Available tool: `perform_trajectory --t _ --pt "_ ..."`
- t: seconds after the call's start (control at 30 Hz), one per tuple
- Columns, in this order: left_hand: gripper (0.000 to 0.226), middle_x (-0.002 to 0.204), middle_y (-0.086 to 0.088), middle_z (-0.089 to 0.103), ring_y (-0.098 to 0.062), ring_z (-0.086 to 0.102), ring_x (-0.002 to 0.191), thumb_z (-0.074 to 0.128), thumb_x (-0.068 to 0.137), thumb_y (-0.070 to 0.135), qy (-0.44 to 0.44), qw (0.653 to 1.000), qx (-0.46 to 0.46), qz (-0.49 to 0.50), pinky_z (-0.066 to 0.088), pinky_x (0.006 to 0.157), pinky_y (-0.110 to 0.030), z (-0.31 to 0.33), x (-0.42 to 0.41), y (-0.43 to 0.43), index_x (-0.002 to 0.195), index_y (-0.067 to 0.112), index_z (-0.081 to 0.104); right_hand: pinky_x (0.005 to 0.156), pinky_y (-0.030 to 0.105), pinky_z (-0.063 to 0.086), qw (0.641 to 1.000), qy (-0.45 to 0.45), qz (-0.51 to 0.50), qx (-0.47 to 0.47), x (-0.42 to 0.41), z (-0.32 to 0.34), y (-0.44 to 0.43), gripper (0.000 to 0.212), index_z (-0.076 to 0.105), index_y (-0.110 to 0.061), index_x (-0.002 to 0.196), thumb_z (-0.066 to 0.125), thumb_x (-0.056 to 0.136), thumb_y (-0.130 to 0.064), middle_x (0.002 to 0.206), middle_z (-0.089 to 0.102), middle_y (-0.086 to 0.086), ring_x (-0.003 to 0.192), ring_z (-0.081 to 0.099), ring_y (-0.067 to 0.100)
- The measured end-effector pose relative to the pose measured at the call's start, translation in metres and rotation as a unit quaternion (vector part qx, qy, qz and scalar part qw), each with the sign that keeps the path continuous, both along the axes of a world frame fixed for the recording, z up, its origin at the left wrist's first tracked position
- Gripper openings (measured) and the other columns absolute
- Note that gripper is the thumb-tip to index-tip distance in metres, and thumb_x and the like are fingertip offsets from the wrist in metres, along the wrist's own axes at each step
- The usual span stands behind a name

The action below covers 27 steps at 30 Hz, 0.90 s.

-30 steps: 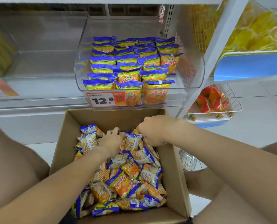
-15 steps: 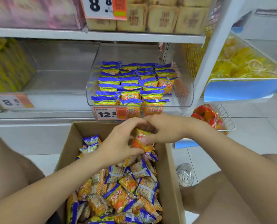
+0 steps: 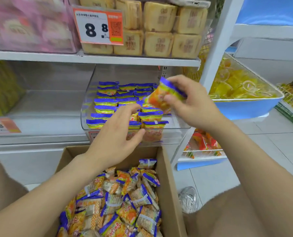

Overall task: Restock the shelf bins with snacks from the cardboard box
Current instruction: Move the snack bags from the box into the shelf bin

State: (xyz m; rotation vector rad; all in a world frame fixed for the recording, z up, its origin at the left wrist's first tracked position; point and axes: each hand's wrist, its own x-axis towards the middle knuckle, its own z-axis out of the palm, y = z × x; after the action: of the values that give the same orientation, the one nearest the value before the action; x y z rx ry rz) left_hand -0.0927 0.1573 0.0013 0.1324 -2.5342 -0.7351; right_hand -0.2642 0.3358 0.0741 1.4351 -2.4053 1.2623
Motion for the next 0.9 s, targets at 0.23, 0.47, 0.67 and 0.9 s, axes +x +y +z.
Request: perform_trajectory --t 0.23,0.47,0.67,0.9 --pt "0.05 0.157 0.005 0.045 -0.021 0.04 0.147 0.03 0.11 0.05 -0.142 0.968 -0.206 -0.004 0.027 0.122 -0.051 -0.018 -0.015 -0.011 0.155 0.031 0.038 0.08 0.044 0.046 0.904 0.279 -0.17 0.274 -0.036 -0.021 -0.027 0.04 0.055 -0.013 0.132 0.07 0.096 -0.016 0.114 0.063 0.015 0.104 0.056 0.039" --pt "0.055 0.16 0.004 0.044 -0.021 0.038 0.149 0.037 0.108 0.052 -0.165 0.957 -0.237 -0.006 0.025 0.124 -0.05 -0.018 -0.013 -0.013 0.159 0.031 0.032 0.101 0.05 0.032 0.833 0.276 -0.159 0.452 -0.052 -0.043 -0.062 0.034 0.063 -0.028 0.13 0.067 0.097 -0.023 0.126 0.064 0.01 0.126 0.042 0.039" --pt "0.061 0.165 0.007 0.034 -0.017 0.028 0.154 0.035 0.107 0.056 -0.176 0.957 -0.23 -0.028 0.018 0.128 -0.045 -0.016 -0.013 -0.018 0.163 0.036 0.021 0.089 0.043 0.037 0.848 0.272 -0.134 0.435 -0.062 -0.037 -0.056 0.032 0.059 -0.023 0.126 0.068 0.096 -0.024 0.118 0.068 0.009 0.116 0.056 0.035" --pt "0.065 0.166 0.006 0.032 -0.019 0.026 0.154 0.041 0.107 0.055 -0.178 0.954 -0.237 -0.042 0.016 0.128 -0.046 -0.019 -0.015 -0.02 0.164 0.035 0.017 0.083 0.042 0.04 0.84 0.32 -0.122 0.421 -0.059 -0.038 -0.049 0.035 0.062 -0.019 0.121 0.064 0.091 0.0 0.114 0.068 0.009 0.109 0.059 0.034"
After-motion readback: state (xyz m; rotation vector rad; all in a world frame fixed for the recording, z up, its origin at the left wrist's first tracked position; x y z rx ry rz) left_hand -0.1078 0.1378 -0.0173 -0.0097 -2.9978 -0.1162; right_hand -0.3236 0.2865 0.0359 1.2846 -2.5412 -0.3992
